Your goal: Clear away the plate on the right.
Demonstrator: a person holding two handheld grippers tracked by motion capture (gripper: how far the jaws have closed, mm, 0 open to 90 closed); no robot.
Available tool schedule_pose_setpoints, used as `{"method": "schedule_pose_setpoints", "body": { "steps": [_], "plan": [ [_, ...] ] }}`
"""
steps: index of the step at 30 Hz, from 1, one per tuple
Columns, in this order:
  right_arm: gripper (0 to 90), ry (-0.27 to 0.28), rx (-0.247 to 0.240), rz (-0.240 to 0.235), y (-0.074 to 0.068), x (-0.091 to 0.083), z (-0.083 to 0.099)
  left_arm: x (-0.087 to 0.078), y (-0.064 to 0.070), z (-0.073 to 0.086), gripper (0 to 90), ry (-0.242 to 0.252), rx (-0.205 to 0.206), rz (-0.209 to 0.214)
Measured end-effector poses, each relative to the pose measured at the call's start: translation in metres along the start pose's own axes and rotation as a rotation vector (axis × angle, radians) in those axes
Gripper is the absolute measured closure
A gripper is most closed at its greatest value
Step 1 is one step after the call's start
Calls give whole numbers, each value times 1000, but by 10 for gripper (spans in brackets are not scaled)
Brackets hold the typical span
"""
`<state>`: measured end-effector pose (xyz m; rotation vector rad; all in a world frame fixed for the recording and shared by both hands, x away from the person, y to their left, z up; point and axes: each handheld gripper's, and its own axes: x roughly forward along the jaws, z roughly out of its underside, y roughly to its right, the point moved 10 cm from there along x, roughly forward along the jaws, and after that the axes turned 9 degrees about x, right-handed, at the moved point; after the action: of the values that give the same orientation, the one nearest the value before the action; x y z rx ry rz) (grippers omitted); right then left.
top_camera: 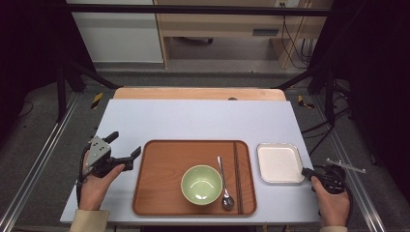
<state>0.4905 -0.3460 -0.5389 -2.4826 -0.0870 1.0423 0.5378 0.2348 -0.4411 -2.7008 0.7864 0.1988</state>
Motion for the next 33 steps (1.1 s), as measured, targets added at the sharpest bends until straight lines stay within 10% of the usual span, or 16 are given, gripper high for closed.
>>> {"method": "schedule_pose_setpoints", "body": {
  "steps": [33],
  "plan": [
    [890, -18, 63, -26, -2, 11, -3, 1, 3, -1, 47, -2, 10, 4]
  ]
}}
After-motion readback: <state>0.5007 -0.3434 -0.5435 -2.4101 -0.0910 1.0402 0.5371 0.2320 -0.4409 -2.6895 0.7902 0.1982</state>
